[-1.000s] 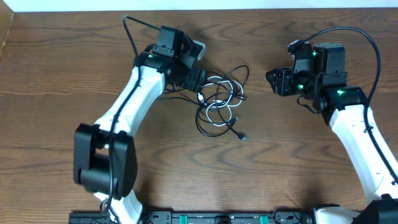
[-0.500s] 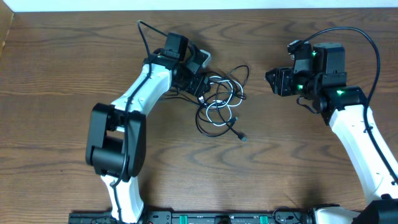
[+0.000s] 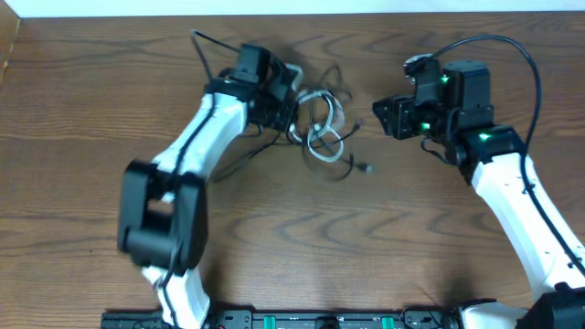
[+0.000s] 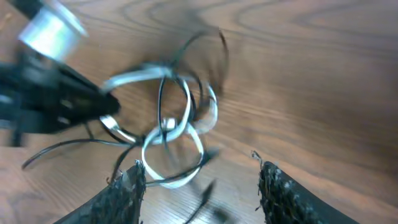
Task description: Untangle cables
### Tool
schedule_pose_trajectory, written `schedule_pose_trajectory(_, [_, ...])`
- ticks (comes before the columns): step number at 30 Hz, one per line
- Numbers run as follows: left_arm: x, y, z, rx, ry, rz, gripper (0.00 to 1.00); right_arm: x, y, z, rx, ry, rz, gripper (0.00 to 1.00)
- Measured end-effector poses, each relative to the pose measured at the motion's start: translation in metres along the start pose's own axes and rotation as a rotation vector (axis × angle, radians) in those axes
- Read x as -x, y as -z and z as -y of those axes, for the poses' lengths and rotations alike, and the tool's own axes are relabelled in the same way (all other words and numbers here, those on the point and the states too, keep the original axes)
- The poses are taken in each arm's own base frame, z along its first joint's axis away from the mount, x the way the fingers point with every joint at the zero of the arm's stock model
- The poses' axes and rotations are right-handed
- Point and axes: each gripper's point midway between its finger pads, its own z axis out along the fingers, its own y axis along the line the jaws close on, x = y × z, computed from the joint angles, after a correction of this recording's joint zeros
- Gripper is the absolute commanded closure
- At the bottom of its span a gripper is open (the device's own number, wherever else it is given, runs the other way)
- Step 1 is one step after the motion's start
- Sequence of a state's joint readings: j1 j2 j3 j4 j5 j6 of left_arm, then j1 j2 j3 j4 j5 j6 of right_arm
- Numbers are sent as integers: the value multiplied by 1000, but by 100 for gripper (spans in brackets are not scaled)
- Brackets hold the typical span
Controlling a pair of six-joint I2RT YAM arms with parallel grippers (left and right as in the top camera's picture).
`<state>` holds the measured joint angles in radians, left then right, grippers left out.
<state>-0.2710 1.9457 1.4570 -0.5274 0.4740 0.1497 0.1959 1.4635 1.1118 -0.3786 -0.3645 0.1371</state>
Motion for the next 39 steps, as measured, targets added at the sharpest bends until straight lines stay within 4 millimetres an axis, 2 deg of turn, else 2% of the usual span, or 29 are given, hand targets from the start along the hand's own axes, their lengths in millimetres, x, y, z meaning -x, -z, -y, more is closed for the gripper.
schedule_pose_trajectory(4, [41,76,36,-34,-4,190,92,3,-14,-18,74,32,11,43])
schedule_pose_trajectory(7, [59,131,66,-74,-19,317,92,7,-24,-31,137,56,32,37])
schedule_pose_trajectory(10, [67,162,83,-106,-8,384,92,15,-27,-42,182,77,67,35])
schedule_pose_trajectory(12, [67,165,86,-122,13,388,92,23,-26,-50,208,86,97,36])
schedule_pose_trajectory(17, [65,157,88,-164,68,360,93,35,-24,-59,242,78,146,35])
schedule_pose_trajectory(21, [67,159,95,-208,76,365,92,43,-27,-71,276,82,185,36])
schedule_pose_trajectory(27, [68,161,104,-266,97,361,92,43,-59,-92,343,73,207,40])
schedule_pose_trajectory(31, [67,162,110,-305,99,353,92,38,-85,-97,366,38,217,57])
schedule_pose_trajectory(33, [68,164,113,-321,93,356,92,36,-92,-100,375,31,219,76])
schedule_pose_trajectory(36, [67,163,114,-330,93,352,92,32,-98,-105,381,21,211,94])
schedule_pose_trajectory(37, [67,163,114,-330,94,352,92,32,-98,-105,376,14,209,99])
schedule_pose_trajectory(39, [67,162,113,-328,95,351,92,29,-100,-101,353,-12,192,99])
